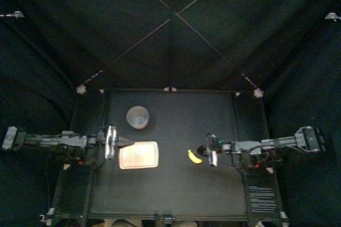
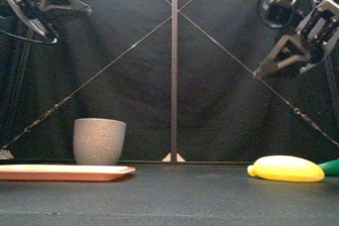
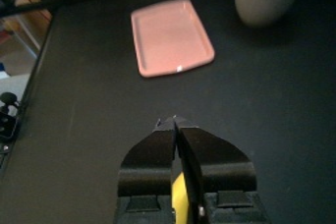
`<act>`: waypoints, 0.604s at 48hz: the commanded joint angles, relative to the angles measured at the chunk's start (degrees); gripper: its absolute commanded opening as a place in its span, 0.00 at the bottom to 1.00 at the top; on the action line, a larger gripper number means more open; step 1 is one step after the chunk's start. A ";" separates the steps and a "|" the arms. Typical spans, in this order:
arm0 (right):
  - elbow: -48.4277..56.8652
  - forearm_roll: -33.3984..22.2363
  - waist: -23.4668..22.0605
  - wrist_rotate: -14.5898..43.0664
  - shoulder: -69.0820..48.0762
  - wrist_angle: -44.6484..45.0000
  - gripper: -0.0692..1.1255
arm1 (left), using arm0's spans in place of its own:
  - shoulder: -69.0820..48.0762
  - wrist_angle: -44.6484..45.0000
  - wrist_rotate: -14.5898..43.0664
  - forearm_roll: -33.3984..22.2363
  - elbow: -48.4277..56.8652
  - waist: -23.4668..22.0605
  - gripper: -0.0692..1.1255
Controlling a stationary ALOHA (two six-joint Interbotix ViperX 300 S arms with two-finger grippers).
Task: Pick the banana then place it in the grey bowl
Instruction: Pick the banana
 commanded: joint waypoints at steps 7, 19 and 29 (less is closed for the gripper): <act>-5.45 9.14 -1.67 2.37 6.77 16.35 0.39 | 0.26 -0.26 0.18 0.18 -0.44 0.18 0.07; -7.82 10.63 -2.11 2.46 13.71 17.67 0.93 | 0.26 -0.26 0.09 0.09 -0.18 0.79 0.07; -10.72 9.14 -5.36 2.29 20.39 20.65 0.95 | 0.26 -0.26 0.09 0.09 0.18 0.88 0.07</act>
